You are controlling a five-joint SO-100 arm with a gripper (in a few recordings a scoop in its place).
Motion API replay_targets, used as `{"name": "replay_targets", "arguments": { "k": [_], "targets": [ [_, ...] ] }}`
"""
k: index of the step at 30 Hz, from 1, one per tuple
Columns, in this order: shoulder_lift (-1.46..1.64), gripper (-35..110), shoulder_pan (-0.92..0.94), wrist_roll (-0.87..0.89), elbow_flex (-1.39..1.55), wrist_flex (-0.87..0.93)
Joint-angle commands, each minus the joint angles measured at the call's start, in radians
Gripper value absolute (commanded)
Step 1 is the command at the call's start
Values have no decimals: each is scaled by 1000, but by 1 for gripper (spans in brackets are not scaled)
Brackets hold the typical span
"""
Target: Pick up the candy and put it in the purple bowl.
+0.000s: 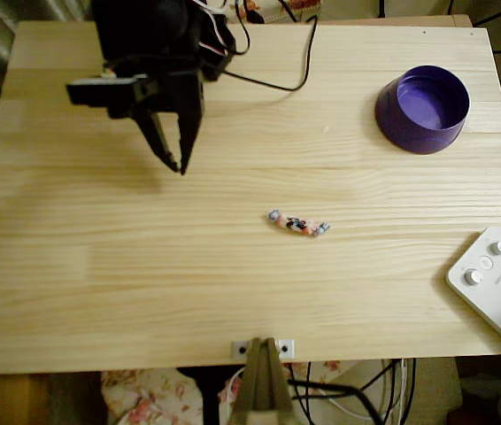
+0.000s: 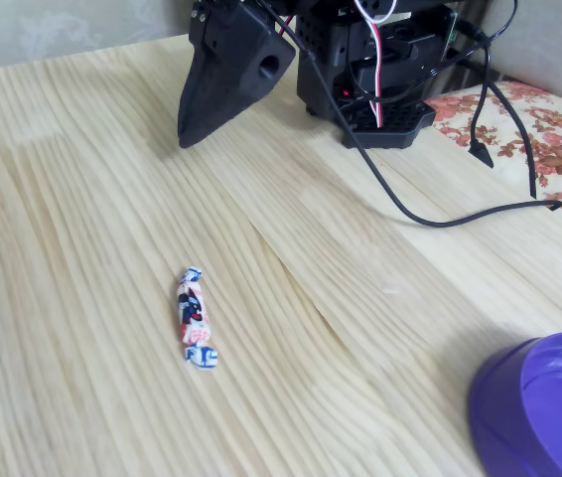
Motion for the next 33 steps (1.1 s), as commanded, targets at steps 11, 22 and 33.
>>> {"name": "replay_targets", "arguments": {
  "k": [11,22,33],
  "targets": [
    [14,0,15,3,-25,2],
    [14,0,15,6,-25,2],
    [14,0,23,14,-25,2]
  ]
}}
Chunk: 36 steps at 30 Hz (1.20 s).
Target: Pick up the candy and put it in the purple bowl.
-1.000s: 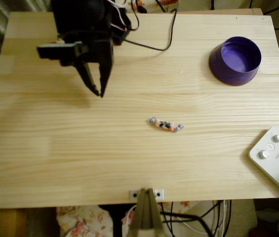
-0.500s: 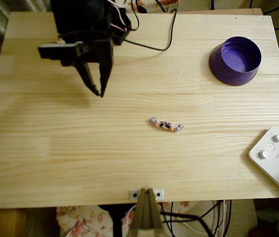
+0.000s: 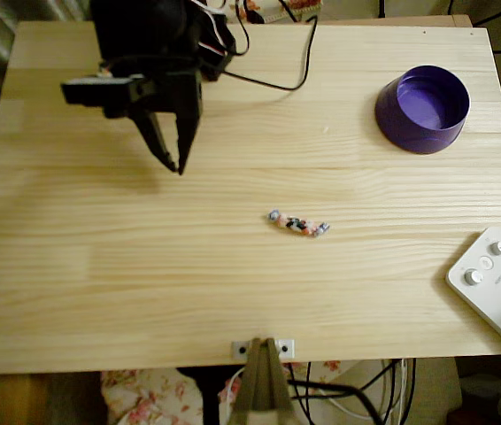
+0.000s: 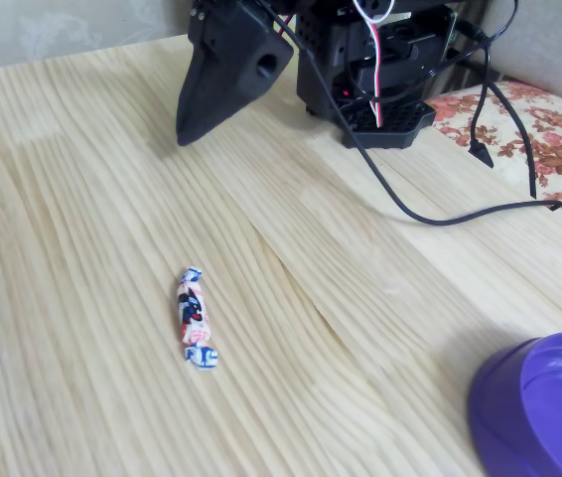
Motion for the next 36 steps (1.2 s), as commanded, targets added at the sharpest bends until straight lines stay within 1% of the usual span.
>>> {"name": "replay_targets", "arguments": {
  "k": [1,15,19,22,30,36],
  "targets": [
    [14,0,11,12,-25,2],
    [14,0,-11,-9,-25,3],
    [14,0,11,31,-25,5],
    [14,0,9,37,-28,5],
    [14,-1,0,126,-48,-12],
    [14,-1,-35,25,-77,-6]
  ]
}}
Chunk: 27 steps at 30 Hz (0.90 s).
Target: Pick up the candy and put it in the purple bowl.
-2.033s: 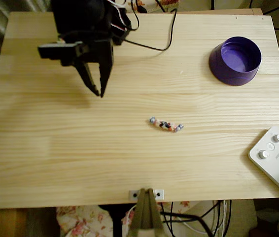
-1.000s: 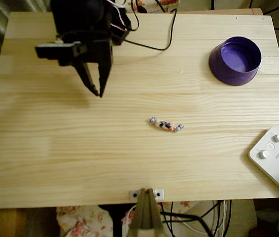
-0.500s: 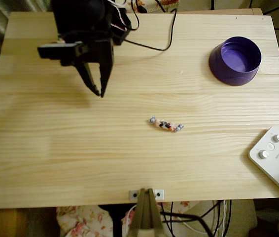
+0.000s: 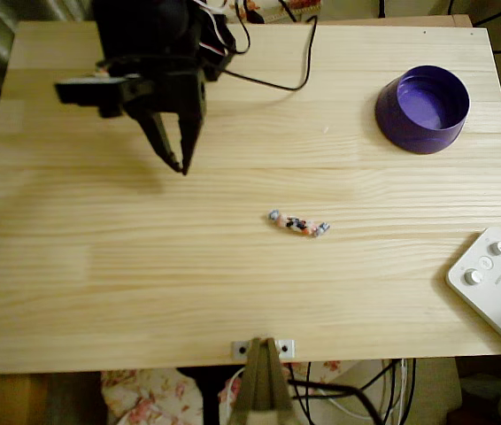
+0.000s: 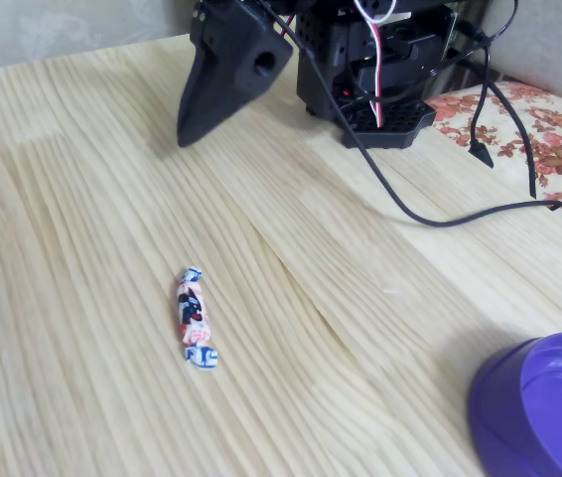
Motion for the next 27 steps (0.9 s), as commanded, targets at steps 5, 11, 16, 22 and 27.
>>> {"name": "replay_targets", "arguments": {
  "k": [5,11,16,22,27],
  "targets": [
    [14,0,-74,-156,-89,-41],
    [15,-1,-94,-156,-133,-63],
    [15,-1,-155,-221,-156,-109],
    [-74,-1,-187,-337,-241,-141],
    [-114,-1,-181,-440,-319,-135]
  ]
}}
